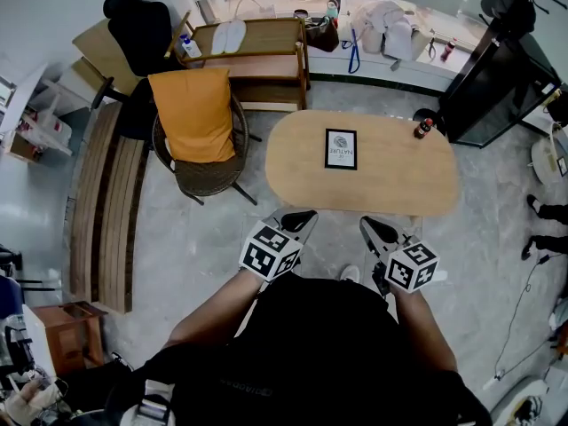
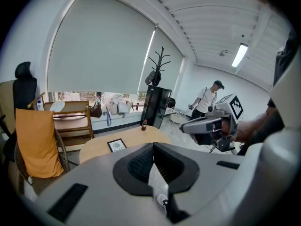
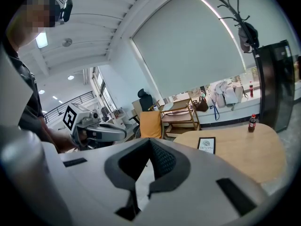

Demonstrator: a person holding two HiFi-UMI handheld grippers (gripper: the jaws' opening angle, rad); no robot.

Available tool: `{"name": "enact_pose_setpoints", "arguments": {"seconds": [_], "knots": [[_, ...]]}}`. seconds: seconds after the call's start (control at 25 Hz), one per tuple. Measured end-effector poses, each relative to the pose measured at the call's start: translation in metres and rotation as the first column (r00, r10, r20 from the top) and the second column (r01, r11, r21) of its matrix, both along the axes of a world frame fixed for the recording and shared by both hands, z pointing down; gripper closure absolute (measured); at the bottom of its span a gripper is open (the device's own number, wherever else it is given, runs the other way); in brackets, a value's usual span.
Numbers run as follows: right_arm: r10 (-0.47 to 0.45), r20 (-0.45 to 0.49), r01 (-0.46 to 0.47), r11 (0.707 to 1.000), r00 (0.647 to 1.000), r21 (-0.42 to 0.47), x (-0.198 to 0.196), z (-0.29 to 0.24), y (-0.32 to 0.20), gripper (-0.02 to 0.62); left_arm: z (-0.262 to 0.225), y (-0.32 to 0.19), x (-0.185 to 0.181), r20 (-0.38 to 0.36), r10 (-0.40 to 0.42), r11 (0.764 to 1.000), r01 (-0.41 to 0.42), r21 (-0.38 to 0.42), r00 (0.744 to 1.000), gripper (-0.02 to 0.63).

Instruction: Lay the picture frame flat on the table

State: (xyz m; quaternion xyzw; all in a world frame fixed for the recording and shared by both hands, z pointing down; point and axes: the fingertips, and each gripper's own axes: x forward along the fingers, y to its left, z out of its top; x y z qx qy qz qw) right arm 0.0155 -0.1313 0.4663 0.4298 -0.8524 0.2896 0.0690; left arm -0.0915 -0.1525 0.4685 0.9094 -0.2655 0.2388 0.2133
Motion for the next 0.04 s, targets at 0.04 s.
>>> {"name": "enact_pose_setpoints", "arguments": {"seconds": [0.04], "knots": [[0.0,-0.001,0.0,1.0,1.0,0.0,-0.0006,-0.0005,-0.0003,0.594,-0.0009,-0.0004,-0.0007,0.0,0.0,1.0,0.0,0.001,1.0,0.601]]}}
